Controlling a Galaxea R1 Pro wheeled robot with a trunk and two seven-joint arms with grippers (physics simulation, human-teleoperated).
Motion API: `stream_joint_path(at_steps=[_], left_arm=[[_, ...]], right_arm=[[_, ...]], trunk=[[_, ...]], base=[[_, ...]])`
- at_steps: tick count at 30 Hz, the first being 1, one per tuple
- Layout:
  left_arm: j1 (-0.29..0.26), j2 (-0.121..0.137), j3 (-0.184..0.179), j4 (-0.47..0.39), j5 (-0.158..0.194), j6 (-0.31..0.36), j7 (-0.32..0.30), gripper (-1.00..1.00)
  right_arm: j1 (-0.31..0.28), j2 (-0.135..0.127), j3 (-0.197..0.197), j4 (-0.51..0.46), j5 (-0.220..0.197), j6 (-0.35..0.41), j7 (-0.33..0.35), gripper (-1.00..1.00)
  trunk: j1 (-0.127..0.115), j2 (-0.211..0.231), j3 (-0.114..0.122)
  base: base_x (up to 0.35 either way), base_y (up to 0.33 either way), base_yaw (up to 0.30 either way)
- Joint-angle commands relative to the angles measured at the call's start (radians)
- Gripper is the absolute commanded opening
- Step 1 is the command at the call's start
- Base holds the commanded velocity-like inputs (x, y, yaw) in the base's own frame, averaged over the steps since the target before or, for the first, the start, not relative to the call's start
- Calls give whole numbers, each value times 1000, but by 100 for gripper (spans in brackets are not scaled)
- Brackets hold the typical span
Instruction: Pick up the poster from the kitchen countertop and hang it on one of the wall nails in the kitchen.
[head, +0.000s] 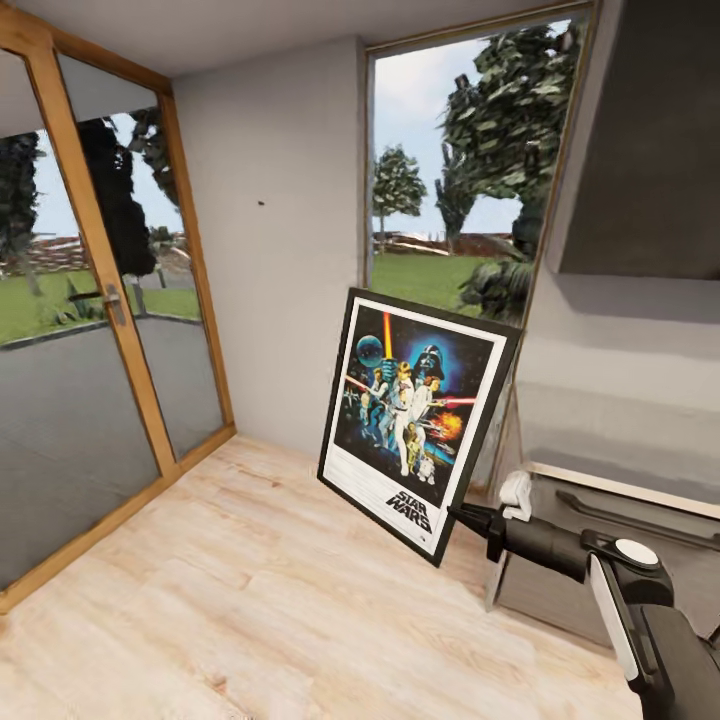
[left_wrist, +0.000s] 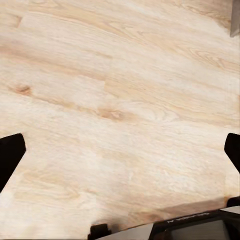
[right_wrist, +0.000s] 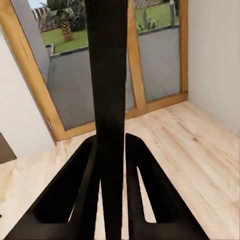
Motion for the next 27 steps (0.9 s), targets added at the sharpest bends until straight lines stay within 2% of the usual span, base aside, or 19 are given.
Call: stream_joint_path(at_steps=[1, 7, 27], left_arm=[[0, 0, 2, 0, 0, -2, -5, 100], [0, 0, 2, 0, 0, -2, -6, 100], [0, 0, 2, 0, 0, -2, -7, 100]], right_arm=[[0, 0, -1, 0, -3, 11, 4, -100], [0, 0, -2, 0, -4, 12, 4, -100], [0, 2, -1, 0, -4, 10, 4, -100]], trunk=[[0, -1, 0], [0, -1, 0], [0, -1, 0]], base=[[0, 305, 290], [0, 327, 122], [15, 346, 4]])
